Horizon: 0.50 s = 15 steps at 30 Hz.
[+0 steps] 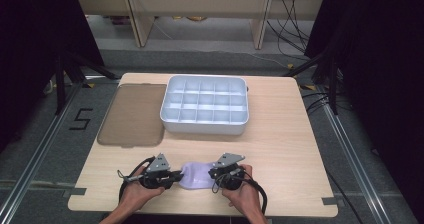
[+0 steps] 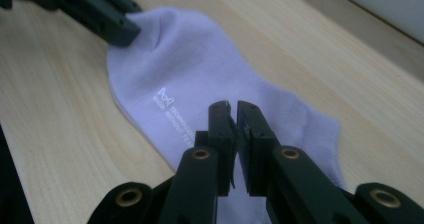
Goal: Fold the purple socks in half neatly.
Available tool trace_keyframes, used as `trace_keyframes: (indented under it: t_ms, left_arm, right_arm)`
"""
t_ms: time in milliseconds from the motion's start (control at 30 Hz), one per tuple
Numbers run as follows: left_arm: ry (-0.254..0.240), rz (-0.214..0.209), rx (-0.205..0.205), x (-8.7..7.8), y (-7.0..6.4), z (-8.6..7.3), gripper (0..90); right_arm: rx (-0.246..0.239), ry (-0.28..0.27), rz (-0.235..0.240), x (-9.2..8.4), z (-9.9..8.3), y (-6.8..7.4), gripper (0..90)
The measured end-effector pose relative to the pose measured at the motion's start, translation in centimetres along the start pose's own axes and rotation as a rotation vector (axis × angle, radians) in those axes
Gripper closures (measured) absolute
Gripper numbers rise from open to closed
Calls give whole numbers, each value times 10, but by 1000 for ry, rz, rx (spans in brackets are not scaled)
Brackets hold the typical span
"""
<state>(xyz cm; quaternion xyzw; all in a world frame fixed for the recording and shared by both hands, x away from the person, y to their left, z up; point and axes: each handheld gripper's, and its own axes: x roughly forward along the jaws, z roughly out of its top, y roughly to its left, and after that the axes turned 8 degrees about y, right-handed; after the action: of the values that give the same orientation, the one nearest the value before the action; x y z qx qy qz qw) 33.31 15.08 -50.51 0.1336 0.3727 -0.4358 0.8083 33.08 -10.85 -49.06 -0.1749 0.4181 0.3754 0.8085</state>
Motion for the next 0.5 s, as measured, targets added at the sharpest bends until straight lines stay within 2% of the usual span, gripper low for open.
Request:
trace_keyframes:
  t_ms: [33, 67, 100, 133, 167, 200, 233, 267, 300, 367, 400, 433, 500]
  left_arm:
    - [-5, -6, -23, -2, -1, 0, 833]
    - [-10, -3, -7, -4, 0, 1, 834]
    - [4, -5, 17, -7, 2, 1, 835]
    - [-5, -11, -21, -7, 1, 1, 836]
    - [-17, -16, -9, -9, 2, 1, 836]
    - [-23, -14, -20, -10, 2, 1, 836]
    - [-18, -9, -7, -13, 2, 2, 836]
    - [-11, -11, -4, -15, 3, 2, 836]
    - [-19, -21, -27, -16, 1, 3, 836]
    - [-5, -23, -1, -21, 1, 5, 836]
    - [-10, -19, 15, -23, 2, 7, 836]
    - [-14, -23, 3, -26, 1, 9, 836]
    - [-3, -22, 20, -31, 2, 11, 836]
  right_arm:
    - [-24, 12, 7, 1, 1, 1, 854]
    - [-47, 17, 7, 5, 2, 1, 855]
    - [-43, 27, 10, 9, 2, 2, 857]
    - [-49, 41, 11, 13, 3, 2, 858]
    - [-49, 58, 17, 20, 6, 3, 862]
    - [-49, 58, 17, 20, 6, 3, 862]
    - [-70, 65, 19, 24, 9, 5, 865]
    - [-70, 65, 19, 24, 9, 5, 865]
    - [-78, 67, 27, 26, 11, 8, 866]
    - [-83, 55, 27, 27, 11, 9, 866]
    - [-83, 69, 37, 27, 13, 11, 866]
    - [-74, 71, 38, 28, 14, 14, 867]
    - [-75, 66, 50, 31, 17, 19, 866]
